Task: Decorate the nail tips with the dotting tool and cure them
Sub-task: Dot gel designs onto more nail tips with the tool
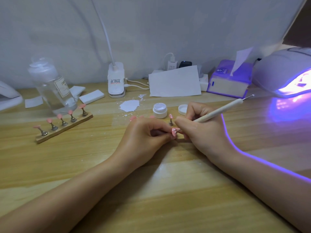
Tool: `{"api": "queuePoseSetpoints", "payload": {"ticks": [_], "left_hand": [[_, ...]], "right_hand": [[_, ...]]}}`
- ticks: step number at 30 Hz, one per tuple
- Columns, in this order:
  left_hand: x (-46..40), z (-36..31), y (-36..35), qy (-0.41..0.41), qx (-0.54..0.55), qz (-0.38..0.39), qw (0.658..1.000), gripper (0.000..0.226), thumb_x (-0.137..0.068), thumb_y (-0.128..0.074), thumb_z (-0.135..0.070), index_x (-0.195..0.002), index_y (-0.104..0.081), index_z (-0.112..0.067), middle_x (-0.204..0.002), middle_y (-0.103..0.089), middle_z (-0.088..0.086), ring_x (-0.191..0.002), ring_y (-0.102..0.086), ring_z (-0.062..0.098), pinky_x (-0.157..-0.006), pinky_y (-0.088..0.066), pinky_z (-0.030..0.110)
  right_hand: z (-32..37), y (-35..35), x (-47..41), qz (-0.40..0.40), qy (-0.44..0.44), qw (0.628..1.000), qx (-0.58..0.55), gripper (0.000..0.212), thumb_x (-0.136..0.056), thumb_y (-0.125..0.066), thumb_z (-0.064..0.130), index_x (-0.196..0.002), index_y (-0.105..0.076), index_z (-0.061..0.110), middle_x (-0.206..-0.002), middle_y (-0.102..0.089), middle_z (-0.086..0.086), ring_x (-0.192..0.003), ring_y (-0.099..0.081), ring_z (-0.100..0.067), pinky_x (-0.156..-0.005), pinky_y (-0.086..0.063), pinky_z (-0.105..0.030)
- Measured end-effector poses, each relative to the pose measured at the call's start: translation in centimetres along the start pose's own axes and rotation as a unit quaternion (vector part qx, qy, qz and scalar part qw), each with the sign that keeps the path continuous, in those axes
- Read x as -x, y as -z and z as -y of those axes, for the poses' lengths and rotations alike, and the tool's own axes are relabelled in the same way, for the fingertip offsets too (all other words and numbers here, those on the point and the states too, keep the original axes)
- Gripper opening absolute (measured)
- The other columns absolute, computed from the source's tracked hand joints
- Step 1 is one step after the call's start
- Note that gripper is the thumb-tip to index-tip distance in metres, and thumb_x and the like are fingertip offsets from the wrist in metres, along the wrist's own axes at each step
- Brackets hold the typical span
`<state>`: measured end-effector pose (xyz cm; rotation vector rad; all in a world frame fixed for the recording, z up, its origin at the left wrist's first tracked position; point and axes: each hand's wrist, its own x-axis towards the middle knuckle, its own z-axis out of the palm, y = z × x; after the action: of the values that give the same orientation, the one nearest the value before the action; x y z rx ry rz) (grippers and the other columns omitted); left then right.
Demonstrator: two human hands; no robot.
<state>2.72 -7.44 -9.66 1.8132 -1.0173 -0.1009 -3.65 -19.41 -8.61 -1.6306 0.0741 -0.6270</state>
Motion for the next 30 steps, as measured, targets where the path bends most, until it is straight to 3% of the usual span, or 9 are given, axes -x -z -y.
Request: {"api": "queuePoseSetpoints", "payload": {"ticks": [5,16,23,30], "left_hand": [[-0.01,0.04,-0.01,0.015,0.018,0.000,1.000,0.011,-0.075,-0.070,0.002,-0.078,-0.074,-0.008,-0.071,-0.070,-0.007,-0.068,-0.064,-0.005,-0.066,-0.047,0.007],[-0.01,0.05,-0.03,0.011,0.014,0.000,1.000,0.013,-0.075,-0.070,0.004,-0.079,-0.074,-0.007,-0.070,-0.069,-0.009,-0.067,-0.062,-0.008,-0.065,-0.043,0.004],[-0.07,0.16,-0.08,0.007,-0.003,-0.009,1.000,0.009,-0.075,-0.071,0.001,-0.078,-0.074,-0.007,-0.076,-0.073,-0.001,-0.071,-0.065,0.001,-0.071,-0.036,-0.002],[-0.01,0.10,-0.01,0.006,0.003,-0.005,1.000,0.009,-0.075,-0.071,0.001,-0.078,-0.074,-0.006,-0.071,-0.071,-0.003,-0.066,-0.061,-0.005,-0.066,-0.047,0.010]], "right_hand": [[0.01,-0.04,0.00,0.003,-0.001,1.000,-0.001,0.038,-0.074,-0.052,-0.016,-0.051,-0.035,0.008,-0.030,-0.044,0.009,-0.030,-0.044,0.003,-0.036,-0.031,-0.006],[0.03,-0.02,0.05,-0.001,0.000,1.000,-0.006,0.039,-0.074,-0.051,-0.017,-0.050,-0.034,0.009,-0.029,-0.043,0.010,-0.029,-0.043,0.002,-0.035,-0.030,-0.005],[0.13,-0.08,0.08,0.001,-0.001,1.000,-0.008,0.041,-0.075,-0.051,-0.018,-0.050,-0.033,0.009,-0.028,-0.042,0.010,-0.028,-0.042,0.003,-0.035,-0.029,-0.005],[0.16,-0.05,0.09,0.002,-0.004,1.000,-0.007,0.041,-0.075,-0.052,-0.017,-0.050,-0.034,0.009,-0.029,-0.042,0.011,-0.029,-0.043,0.003,-0.035,-0.030,-0.005]]}}
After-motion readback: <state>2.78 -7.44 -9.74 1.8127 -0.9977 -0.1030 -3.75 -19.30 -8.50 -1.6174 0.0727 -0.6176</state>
